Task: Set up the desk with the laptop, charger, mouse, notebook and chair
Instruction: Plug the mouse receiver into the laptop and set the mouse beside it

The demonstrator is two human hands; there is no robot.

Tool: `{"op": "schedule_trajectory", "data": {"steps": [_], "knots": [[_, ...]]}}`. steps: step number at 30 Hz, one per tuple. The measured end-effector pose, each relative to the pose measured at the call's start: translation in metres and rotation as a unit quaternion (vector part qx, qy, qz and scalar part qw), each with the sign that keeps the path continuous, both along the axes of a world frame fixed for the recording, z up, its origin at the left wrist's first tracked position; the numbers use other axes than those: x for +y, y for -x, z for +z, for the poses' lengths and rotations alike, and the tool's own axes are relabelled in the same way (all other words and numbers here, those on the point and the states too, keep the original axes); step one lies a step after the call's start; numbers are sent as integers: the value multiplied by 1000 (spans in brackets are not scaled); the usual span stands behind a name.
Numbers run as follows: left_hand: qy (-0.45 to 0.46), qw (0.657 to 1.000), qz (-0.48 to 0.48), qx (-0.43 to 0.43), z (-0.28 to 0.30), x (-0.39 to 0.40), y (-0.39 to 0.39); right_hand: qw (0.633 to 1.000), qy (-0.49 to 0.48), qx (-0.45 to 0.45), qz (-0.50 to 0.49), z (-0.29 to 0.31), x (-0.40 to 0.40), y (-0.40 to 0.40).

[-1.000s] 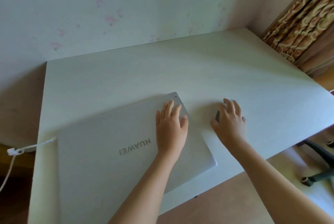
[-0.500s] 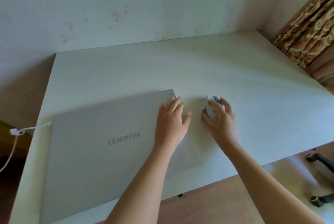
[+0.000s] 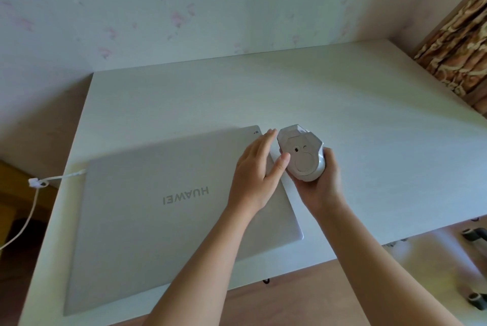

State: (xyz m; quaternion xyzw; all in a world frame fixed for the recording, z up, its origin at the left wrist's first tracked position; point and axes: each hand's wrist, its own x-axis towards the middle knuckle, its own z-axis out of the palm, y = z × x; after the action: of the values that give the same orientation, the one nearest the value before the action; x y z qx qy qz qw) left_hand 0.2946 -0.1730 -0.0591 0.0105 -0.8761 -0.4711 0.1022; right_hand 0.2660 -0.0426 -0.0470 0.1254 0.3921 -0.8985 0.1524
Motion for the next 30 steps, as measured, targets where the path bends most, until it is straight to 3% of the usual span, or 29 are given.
{"op": "schedule_trajectory", "data": {"steps": [4,7,14,26,30], "knots": [[51,998,-10,21,-3,3,0,995,101,-12,22,-5,0,-1],[96,994,-26,43,-5,4,2,994,97,-33,28,-12,-1,0],[53,994,-1,96,5,5,13,996,74,1,57,-11,-4,1],[153,988,0,-2,43,8,27,995,73,2,74,-15,-3,6],[197,980,-25,2,50,8,31,995,67,-2,71,-16,-2,7]]}}
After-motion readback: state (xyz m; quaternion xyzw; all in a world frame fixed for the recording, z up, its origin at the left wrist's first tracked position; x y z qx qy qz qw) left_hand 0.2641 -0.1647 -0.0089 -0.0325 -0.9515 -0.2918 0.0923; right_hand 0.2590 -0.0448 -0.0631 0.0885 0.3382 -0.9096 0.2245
